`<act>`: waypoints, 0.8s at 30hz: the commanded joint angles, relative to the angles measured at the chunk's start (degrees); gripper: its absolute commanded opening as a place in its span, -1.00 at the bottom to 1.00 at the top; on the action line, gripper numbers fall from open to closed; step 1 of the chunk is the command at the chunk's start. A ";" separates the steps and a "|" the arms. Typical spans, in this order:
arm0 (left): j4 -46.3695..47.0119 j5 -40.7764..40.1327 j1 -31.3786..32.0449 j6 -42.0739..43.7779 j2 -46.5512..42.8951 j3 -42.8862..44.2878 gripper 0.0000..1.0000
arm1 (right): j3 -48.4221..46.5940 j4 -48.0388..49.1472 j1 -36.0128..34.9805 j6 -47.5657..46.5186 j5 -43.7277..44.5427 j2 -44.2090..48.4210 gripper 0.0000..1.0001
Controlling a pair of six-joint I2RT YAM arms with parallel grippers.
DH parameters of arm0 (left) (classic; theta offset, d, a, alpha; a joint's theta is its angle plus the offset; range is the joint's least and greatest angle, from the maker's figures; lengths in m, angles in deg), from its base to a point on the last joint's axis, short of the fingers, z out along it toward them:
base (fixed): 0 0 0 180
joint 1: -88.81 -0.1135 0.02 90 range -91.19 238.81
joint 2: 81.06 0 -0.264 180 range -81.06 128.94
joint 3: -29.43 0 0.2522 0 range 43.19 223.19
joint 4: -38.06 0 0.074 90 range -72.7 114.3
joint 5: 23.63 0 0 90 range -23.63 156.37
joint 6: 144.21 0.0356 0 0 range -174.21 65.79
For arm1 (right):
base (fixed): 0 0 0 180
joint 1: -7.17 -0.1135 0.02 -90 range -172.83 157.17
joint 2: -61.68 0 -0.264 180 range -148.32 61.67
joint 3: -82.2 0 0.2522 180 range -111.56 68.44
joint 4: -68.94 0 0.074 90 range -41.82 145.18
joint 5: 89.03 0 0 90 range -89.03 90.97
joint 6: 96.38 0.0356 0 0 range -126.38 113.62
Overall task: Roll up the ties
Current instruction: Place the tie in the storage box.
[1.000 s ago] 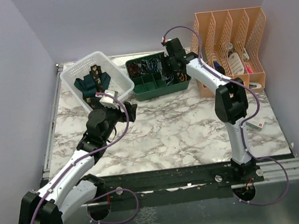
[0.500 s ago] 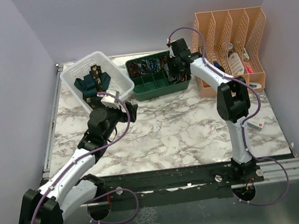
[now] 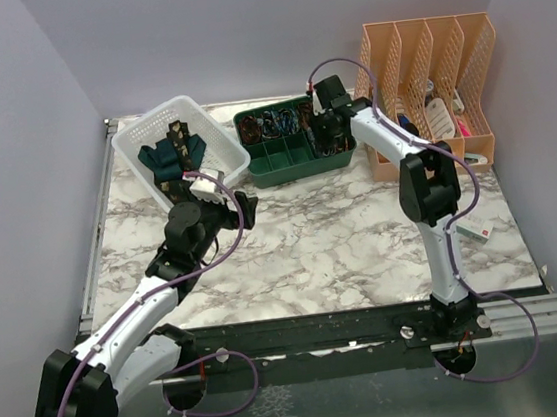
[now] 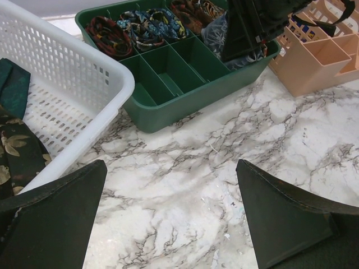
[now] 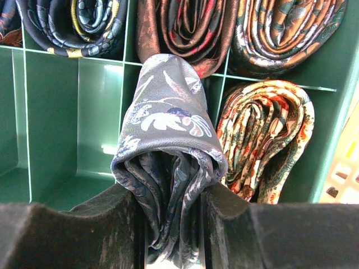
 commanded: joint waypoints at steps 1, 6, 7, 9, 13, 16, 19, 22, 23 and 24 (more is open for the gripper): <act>0.86 2.50 -0.49 -0.44 0.84 -0.93 0.98 | -4.25 -9.57 -0.66 -1.77 -2.18 -3.63 -0.88; 0.96 2.70 -0.55 -0.57 0.81 -1.08 0.98 | -9.71 -15.38 -1.29 -2.65 -1.46 -6.06 -0.88; 0.96 2.58 -0.50 -0.57 0.63 -1.19 0.98 | -9.91 -15.53 -1.34 -2.65 -1.47 -5.64 -0.89; 0.96 2.47 -0.50 -0.36 0.31 -1.32 0.98 | -9.43 -14.56 -1.46 -2.26 -0.16 -3.84 -0.89; 1.04 2.63 -0.50 -0.38 0.39 -1.43 0.98 | -11.96 -17.10 -1.47 -2.61 0.58 -2.55 -0.89; 1.43 2.73 -0.58 -0.48 0.49 -1.58 0.98 | -13.74 -19.90 -1.47 -2.66 -0.49 -4.04 -0.89; 1.74 3.17 -0.50 -0.57 0.67 -1.58 0.98 | -13.80 -21.13 -1.47 -4.14 -0.16 -5.72 -0.90; 1.83 3.26 -0.55 -0.74 0.37 -1.78 0.98 | -13.96 -21.79 -1.47 -4.75 -0.59 -7.27 -0.90; 1.90 3.26 -0.55 -0.74 0.27 -1.85 0.98 | -13.96 -21.76 -1.47 -4.79 -0.75 -7.82 -0.90; 1.92 3.19 -0.55 -0.77 0.27 -2.00 0.98 | -14.12 -21.93 -1.60 -4.85 -0.77 -8.23 -0.90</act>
